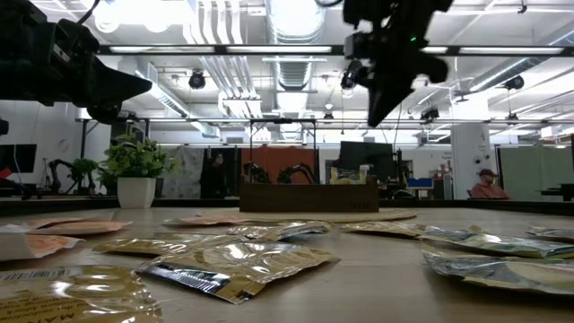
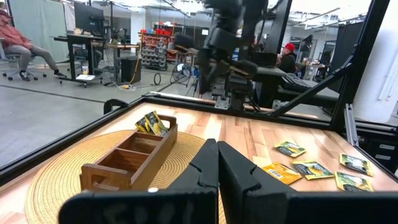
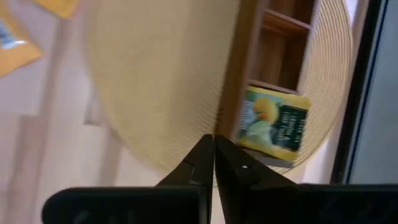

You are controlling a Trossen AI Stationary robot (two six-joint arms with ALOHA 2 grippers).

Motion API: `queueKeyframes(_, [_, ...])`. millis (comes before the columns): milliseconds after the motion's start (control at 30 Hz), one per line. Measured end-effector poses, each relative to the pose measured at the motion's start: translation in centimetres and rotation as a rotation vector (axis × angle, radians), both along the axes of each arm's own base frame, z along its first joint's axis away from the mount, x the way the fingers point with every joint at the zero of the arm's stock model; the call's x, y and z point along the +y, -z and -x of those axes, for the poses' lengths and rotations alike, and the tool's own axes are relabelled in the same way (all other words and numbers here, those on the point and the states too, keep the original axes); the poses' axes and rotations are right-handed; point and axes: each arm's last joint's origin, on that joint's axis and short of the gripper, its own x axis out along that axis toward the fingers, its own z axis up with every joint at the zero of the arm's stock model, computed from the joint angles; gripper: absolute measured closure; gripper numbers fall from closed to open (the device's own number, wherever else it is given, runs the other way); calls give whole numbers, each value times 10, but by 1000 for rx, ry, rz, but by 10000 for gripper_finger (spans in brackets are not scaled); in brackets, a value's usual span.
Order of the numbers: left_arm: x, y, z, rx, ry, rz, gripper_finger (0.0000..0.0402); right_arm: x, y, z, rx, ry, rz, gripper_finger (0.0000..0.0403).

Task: Pick & Place Tea
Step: Put the yellow tea bag into the right section of the wooden organizer

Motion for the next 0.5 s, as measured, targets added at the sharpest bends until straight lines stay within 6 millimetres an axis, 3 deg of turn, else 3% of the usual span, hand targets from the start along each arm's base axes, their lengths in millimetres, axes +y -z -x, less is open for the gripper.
queueKeyframes(300, [0,0,0,0,0,0,401,-30,24,-39,92,11,-33,394])
queueKeyframes(500, [0,0,0,0,0,0,401,-44,41,-51,130,38,-44,394])
